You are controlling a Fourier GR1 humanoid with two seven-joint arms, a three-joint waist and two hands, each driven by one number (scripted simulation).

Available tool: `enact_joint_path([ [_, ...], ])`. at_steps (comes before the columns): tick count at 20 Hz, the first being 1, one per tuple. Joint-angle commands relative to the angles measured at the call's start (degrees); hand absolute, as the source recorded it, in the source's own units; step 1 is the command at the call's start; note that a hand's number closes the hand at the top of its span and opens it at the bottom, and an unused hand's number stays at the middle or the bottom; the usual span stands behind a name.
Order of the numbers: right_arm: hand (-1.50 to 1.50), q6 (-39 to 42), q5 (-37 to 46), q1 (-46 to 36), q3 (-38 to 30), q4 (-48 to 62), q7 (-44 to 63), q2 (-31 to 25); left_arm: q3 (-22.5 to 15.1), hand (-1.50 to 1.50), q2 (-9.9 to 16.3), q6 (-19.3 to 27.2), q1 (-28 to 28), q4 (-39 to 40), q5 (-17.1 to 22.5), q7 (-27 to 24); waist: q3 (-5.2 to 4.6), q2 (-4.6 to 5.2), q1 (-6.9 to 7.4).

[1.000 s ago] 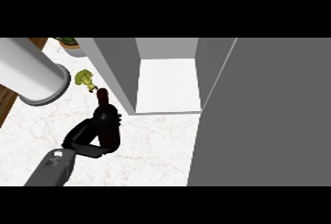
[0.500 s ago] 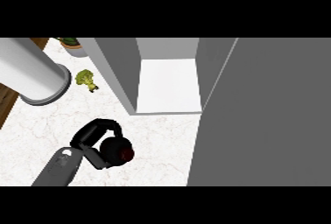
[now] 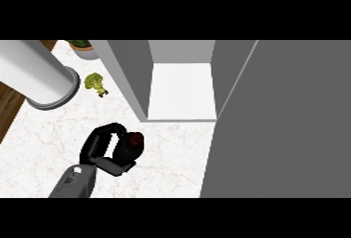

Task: Pick up the wine, place it into the cabinet and close the cabinet

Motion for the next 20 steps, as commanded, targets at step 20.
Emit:
enact_joint_path([
  [20,-1.5,0.8,-6.8,0.3,-5.4,-2.0,2.5,-0.2,-19.1,1.5,-7.6,32.4,-1.9,-48.9,15.5,38.0,0.06,0.07,-0.25],
])
